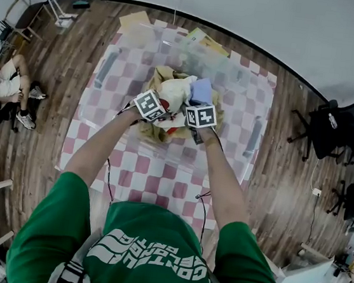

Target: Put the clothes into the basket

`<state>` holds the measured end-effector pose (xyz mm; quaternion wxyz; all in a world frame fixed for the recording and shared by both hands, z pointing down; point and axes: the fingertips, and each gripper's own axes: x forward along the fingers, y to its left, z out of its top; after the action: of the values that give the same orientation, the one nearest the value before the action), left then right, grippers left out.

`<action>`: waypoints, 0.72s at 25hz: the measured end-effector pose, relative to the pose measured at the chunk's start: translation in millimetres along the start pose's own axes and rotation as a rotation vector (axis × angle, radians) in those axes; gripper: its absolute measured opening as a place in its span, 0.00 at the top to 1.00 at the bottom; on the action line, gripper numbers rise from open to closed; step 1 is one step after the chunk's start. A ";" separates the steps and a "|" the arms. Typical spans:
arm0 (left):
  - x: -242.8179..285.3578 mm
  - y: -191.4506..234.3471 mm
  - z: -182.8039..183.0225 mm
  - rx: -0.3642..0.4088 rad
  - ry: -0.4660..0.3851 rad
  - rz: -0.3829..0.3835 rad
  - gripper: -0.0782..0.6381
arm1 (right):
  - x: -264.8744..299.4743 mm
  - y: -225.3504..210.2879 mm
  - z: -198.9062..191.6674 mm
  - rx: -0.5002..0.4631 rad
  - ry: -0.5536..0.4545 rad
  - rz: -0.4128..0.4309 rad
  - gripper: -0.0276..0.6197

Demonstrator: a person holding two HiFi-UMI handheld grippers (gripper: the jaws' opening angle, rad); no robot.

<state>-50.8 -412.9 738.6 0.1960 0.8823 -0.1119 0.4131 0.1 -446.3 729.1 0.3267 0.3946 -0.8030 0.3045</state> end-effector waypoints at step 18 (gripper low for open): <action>-96.3 16.0 8.6 0.041 -0.064 0.168 0.44 | -66.4 13.3 45.6 -0.018 -0.147 -0.006 0.65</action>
<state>-111.7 -427.6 663.3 0.1388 0.8863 -0.1833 0.4020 7.6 -444.8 647.9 0.2713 0.4155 -0.8263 0.2664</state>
